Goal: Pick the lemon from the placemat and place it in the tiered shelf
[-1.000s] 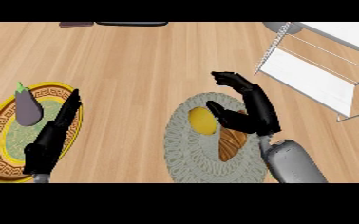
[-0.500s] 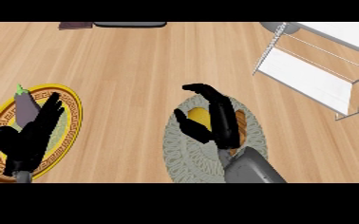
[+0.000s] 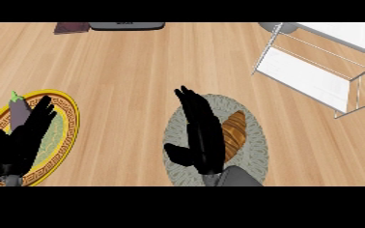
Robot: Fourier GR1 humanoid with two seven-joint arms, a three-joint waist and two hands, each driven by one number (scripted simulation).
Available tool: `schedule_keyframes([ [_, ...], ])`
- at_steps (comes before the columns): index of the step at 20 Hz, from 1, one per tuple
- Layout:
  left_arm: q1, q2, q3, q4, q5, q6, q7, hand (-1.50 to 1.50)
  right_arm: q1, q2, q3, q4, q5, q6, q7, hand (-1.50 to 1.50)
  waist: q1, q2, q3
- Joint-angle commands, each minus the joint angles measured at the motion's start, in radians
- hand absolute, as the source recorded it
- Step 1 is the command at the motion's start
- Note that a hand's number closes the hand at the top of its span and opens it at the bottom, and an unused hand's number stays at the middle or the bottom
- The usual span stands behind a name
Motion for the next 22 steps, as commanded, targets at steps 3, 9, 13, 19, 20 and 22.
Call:
schedule_keyframes([
  [3, 0.024, -0.016, -0.005, 0.001, -0.005, 0.004, 0.003, 0.0, -0.093, -0.038, 0.006, -0.101, 0.155, 0.4, 0.324, -1.5, -0.002, -0.004, 0.0],
  [9, -0.007, -0.002, 0.011, 0.01, -0.001, -0.016, 0.005, 0.0, -0.135, -0.006, 0.082, -0.117, 0.071, 0.825, 0.483, -1.5, 0.016, 0.005, 0.001],
  [13, -0.043, -0.045, 0.0, 0.03, -0.018, 0.003, 0.002, 0.0, -0.217, 0.029, 0.035, -0.136, 0.01, 1.024, 0.55, -1.5, 0.017, 0.011, 0.002],
  [19, -0.056, -0.016, 0.034, 0.041, -0.024, -0.033, 0.004, 0.0, -0.221, 0.027, -0.029, -0.102, 0.03, 1.108, 0.527, -1.5, 0.019, 0.013, 0.003],
  [20, -0.048, 0.006, 0.05, -0.002, 0.004, -0.053, 0.053, 0.0, -0.164, 0.012, -0.008, -0.135, 0.042, 1.097, 0.528, -1.5, 0.02, 0.012, 0.004],
  [22, -0.014, -0.025, 0.034, 0.012, -0.03, -0.051, -0.01, 0.0, -0.2, -0.029, -0.079, -0.109, 0.039, 1.113, 0.457, -1.5, 0.024, 0.013, 0.004],
])
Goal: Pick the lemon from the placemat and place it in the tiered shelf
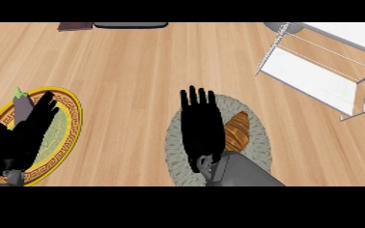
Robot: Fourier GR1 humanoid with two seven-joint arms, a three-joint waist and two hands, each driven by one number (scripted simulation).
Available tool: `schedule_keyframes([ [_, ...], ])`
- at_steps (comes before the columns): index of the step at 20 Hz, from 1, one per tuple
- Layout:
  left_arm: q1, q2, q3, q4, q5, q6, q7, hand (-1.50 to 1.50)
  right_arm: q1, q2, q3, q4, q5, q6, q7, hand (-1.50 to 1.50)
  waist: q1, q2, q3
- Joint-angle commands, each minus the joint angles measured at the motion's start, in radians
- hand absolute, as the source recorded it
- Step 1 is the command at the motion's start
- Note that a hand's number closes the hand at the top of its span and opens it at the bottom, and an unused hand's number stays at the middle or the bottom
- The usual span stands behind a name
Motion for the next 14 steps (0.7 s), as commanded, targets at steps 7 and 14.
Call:
schedule_keyframes([
  [7, -0.012, -0.02, 0.042, 0.03, -0.012, -0.055, -0.002, 0.0, -0.049, 0.047, -0.064, 0.149, 0.037, 0.101, 0.063, -1.5, 0.007, 0.003, 0.0],
  [14, -0.031, -0.096, 0.046, 0.045, -0.111, -0.032, -0.006, 0.0, 0.001, 0.048, -0.12, 0.188, 0.128, 0.057, -0.065, -1.5, 0.005, 0.003, 0.001],
])
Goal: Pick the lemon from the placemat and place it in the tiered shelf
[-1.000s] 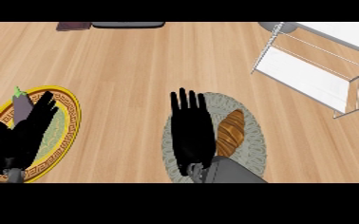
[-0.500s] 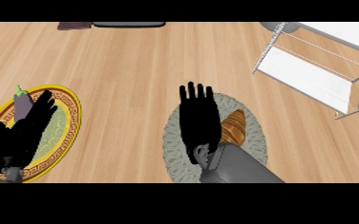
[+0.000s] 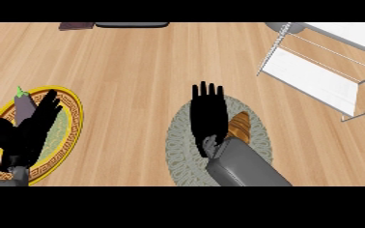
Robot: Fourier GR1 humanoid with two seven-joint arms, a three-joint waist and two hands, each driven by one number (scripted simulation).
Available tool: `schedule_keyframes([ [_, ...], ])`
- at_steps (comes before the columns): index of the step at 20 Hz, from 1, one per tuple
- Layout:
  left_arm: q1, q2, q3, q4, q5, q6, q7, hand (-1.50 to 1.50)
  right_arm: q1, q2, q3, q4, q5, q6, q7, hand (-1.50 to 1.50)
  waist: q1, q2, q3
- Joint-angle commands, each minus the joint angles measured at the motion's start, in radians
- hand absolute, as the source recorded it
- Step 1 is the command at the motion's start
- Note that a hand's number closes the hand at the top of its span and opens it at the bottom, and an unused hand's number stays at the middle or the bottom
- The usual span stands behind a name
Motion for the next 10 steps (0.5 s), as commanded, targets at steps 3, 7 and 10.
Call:
schedule_keyframes([
  [3, 0.021, -0.028, 0.048, -0.026, -0.024, -0.03, 0.016, 0.0, 0.032, 0.016, -0.03, 0.056, 0.088, -0.038, -0.046, -1.5, 0.0, 0.0, 0.0],
  [7, -0.013, -0.013, 0.096, 0.014, -0.025, -0.089, 0.017, 0.0, 0.035, 0.003, -0.072, 0.093, 0.105, -0.064, -0.127, -1.5, -0.001, 0.0, 0.0],
  [10, 0.026, -0.047, 0.063, -0.064, -0.054, -0.061, 0.044, 0.0, -0.001, 0.016, -0.078, 0.213, 0.06, -0.121, -0.113, -1.5, 0.007, 0.001, 0.0],
])
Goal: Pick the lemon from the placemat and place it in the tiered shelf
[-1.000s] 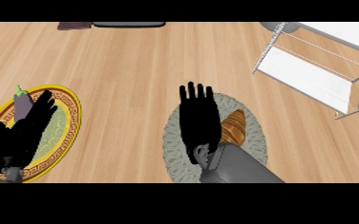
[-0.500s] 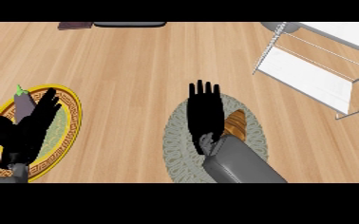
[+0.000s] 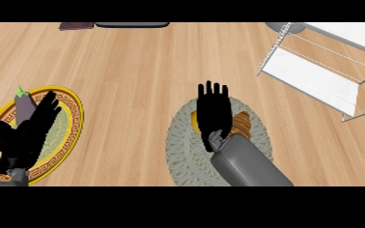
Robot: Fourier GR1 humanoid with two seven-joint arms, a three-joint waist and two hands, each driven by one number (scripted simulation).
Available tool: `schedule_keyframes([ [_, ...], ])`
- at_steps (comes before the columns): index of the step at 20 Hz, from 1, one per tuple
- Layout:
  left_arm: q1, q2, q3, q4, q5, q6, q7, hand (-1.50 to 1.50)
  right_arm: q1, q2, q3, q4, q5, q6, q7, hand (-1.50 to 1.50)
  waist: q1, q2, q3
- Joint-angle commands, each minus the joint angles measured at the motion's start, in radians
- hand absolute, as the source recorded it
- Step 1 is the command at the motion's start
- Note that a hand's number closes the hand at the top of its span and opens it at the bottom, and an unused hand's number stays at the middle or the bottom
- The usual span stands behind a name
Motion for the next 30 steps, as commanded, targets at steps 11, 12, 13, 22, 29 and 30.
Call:
schedule_keyframes([
  [11, 0.008, -0.055, 0.043, -0.042, -0.055, -0.039, 0.029, 0.0, 0.016, -0.029, -0.017, 0.17, 0.056, -0.15, -0.172, 1.5, 0.0, 0.0, 0.0],
  [12, 0.064, 0.003, 0.091, -0.12, -0.002, -0.086, 0.082, 0.0, 0.015, -0.027, -0.007, 0.107, 0.065, -0.105, -0.142, 1.5, 0.003, -0.002, 0.0],
  [13, 0.018, -0.046, 0.058, -0.088, -0.053, -0.039, 0.086, 0.0, 0.033, -0.037, -0.012, 0.024, 0.065, -0.051, -0.139, 1.5, -0.004, -0.001, 0.0],
  [22, 0.025, -0.059, 0.076, -0.11, -0.074, -0.053, 0.09, 0.0, 0.022, -0.02, -0.061, -0.109, 0.136, -0.1, -0.118, 1.5, -0.003, -0.003, 0.0],
  [29, 0.045, -0.075, 0.081, -0.027, -0.079, -0.076, 0.01, 0.0, 0.148, -0.149, -0.31, -0.382, -0.003, -0.116, -0.083, 1.5, -0.024, -0.006, 0.0],
  [30, 0.012, -0.072, 0.096, -0.023, -0.082, -0.054, 0.027, 0.0, 0.096, -0.15, -0.35, -0.426, -0.03, -0.043, -0.056, 1.5, -0.022, -0.005, 0.0],
])
